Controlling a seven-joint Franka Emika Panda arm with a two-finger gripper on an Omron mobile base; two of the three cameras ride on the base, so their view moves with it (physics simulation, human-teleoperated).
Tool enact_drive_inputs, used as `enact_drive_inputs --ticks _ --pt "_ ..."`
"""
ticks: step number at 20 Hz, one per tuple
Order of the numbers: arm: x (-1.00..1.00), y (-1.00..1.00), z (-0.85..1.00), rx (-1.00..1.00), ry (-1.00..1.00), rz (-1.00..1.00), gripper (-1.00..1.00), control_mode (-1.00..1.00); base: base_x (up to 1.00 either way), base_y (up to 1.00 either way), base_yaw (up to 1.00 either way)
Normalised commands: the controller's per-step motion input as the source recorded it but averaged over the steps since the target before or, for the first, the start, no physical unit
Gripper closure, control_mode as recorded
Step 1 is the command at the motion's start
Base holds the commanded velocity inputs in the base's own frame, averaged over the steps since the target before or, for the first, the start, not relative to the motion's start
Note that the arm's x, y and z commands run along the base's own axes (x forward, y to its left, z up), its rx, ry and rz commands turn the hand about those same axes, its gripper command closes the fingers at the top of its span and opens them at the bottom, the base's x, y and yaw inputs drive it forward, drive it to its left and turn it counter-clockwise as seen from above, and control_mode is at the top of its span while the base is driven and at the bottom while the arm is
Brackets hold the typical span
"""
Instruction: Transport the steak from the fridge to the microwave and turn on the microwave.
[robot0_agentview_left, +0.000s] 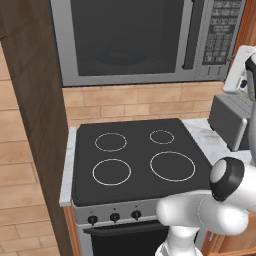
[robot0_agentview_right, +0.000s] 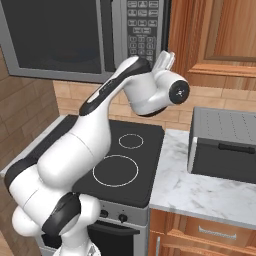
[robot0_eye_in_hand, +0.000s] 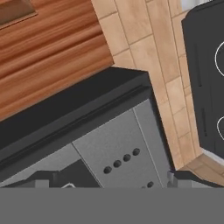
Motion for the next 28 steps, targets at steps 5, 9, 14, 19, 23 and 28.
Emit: enact_drive_inputs --ticks 5,9,14,19,23,28 --pt "0.27 -0.08 -0.25 0.05 0.07 0.00 -1.00 -1.00 0.00 0.00 0.00" --pt "0.29 0.00 -0.26 0.05 0.06 0.00 -1.00 -1.00 0.00 0.00 0.00" --pt "0.13 0.07 -0.34 0.05 0.06 0.00 -1.00 -1.00 0.00 0.00 0.00" --pt "-0.04 0.19 -0.37 0.03 0.03 0.00 -1.00 -1.00 0.00 0.00 0.00" --pt "-0.03 0.29 -0.20 0.02 0.00 0.00 -1.00 -1.00 0.00 0.00 0.00" --pt "0.26 0.23 -0.07 0.01 0.00 0.00 -1.00 -1.00 0.00 0.00 0.00"
